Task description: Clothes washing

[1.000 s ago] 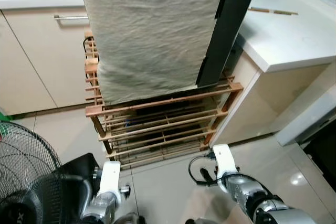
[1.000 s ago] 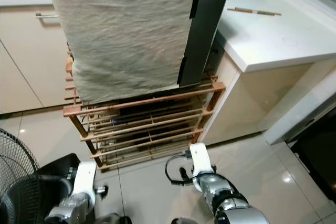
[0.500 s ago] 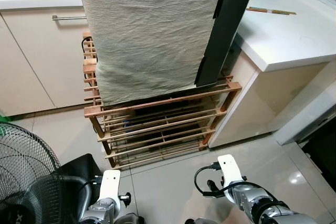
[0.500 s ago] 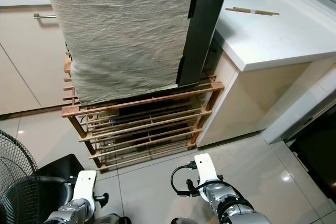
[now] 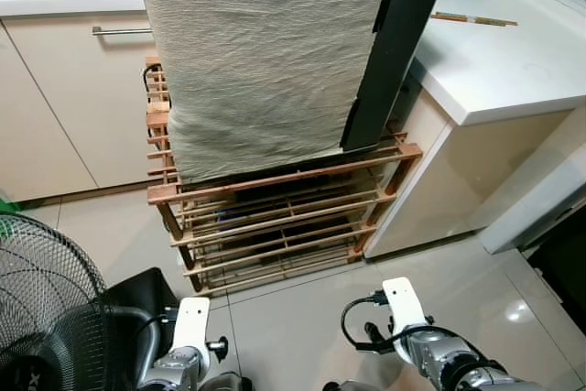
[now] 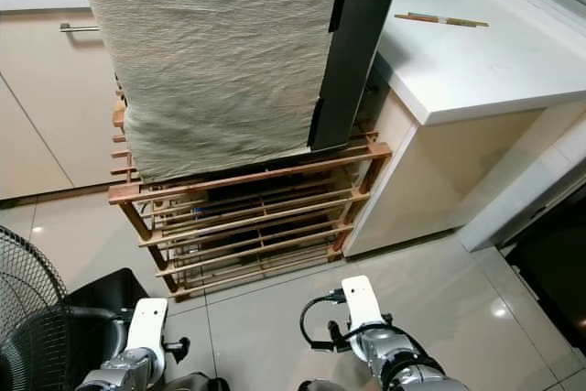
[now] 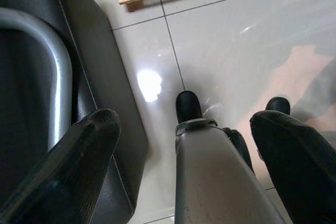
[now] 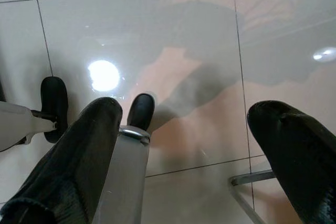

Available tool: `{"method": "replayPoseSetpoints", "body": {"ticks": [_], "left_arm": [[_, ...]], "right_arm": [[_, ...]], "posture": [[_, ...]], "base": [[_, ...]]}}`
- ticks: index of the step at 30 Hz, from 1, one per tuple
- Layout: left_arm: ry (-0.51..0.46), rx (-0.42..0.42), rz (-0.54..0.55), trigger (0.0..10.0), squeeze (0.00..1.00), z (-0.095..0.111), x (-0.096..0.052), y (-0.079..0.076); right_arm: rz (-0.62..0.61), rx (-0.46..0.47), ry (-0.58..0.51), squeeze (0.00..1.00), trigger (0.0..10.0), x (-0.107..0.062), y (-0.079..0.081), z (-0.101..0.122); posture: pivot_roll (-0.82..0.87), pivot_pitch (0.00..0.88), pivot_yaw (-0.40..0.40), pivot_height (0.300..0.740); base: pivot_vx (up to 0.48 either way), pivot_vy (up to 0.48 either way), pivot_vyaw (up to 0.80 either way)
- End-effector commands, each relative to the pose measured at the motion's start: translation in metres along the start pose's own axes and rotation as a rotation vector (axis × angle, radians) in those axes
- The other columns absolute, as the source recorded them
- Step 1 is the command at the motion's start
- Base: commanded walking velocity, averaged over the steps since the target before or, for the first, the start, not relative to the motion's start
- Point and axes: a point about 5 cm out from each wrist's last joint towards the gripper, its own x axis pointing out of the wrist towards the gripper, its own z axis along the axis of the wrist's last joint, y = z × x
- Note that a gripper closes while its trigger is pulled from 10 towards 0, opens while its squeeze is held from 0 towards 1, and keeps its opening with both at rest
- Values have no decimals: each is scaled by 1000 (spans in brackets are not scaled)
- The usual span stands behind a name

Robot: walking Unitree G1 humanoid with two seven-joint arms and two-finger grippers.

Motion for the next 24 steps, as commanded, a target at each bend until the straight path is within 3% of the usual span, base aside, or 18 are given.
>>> {"method": "replayPoseSetpoints", "body": {"ticks": [1, 24], "left_arm": [[10, 8, -6, 10000, 0, -2, 0, -2], [4, 21, -21, 10000, 0, 2, 0, -5]], "right_arm": [[-10, 5, -4, 0, 10000, 0, -3, -1], [-32, 13, 4, 0, 10000, -1, -8, -6]], "posture": [[-19, 43, -68, 740], [-16, 39, -65, 740]], "base": [[0, 0, 0], [0, 0, 0]]}}
